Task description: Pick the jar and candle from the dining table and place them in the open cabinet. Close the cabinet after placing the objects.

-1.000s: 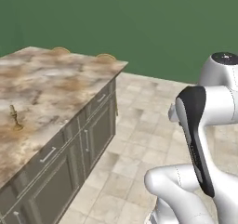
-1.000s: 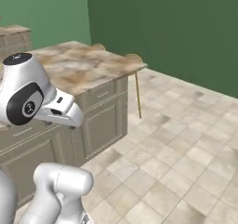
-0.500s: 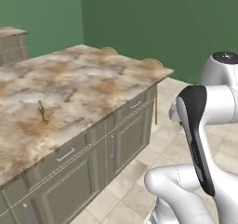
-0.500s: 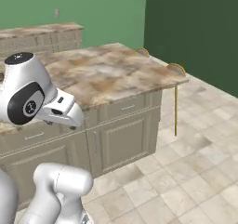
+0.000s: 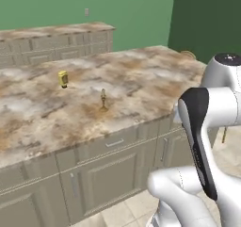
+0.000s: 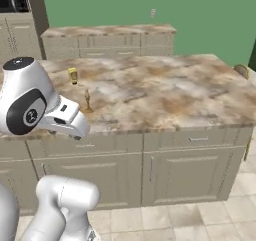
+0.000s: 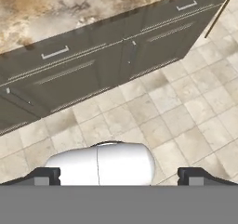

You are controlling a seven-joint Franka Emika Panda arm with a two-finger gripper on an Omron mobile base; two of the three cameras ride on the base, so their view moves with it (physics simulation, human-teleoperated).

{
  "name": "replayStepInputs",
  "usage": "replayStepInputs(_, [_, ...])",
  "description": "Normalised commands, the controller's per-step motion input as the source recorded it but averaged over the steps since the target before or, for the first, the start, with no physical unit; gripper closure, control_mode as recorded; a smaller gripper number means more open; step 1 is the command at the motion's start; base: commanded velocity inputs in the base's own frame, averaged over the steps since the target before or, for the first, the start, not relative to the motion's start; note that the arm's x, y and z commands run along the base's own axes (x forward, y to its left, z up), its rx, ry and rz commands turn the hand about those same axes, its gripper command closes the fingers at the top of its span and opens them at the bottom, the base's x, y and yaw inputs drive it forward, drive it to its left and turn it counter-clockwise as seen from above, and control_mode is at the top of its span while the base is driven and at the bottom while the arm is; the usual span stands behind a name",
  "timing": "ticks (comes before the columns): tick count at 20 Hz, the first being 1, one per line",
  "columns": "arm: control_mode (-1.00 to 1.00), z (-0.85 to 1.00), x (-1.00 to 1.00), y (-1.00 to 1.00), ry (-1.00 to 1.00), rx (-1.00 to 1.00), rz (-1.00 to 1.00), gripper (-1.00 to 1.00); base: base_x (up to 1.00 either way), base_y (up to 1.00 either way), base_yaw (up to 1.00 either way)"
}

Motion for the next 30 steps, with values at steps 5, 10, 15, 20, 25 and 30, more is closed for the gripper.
replayStepInputs(5, [1.00, 0.00, 0.00, 0.00, 0.00, 0.00, 0.00, -1.00, 0.20, 0.00, 0.47])
replayStepInputs(10, [1.00, 0.00, 0.00, 0.00, 0.00, 0.00, 0.00, -1.00, 0.32, -0.07, 0.27])
replayStepInputs(15, [1.00, 0.00, 0.00, 0.00, 0.00, 0.00, 0.00, -1.00, 0.76, -0.41, 0.20])
replayStepInputs(20, [1.00, 0.00, 0.00, 0.00, 0.00, 0.00, 0.00, -1.00, 0.58, -0.63, 0.12])
replayStepInputs(25, [1.00, 0.00, 0.00, 0.00, 0.00, 0.00, 0.00, -1.00, 0.41, -0.71, 0.01])
replayStepInputs(30, [1.00, 0.00, 0.00, 0.00, 0.00, 0.00, 0.00, -1.00, 0.39, -0.32, -0.02])
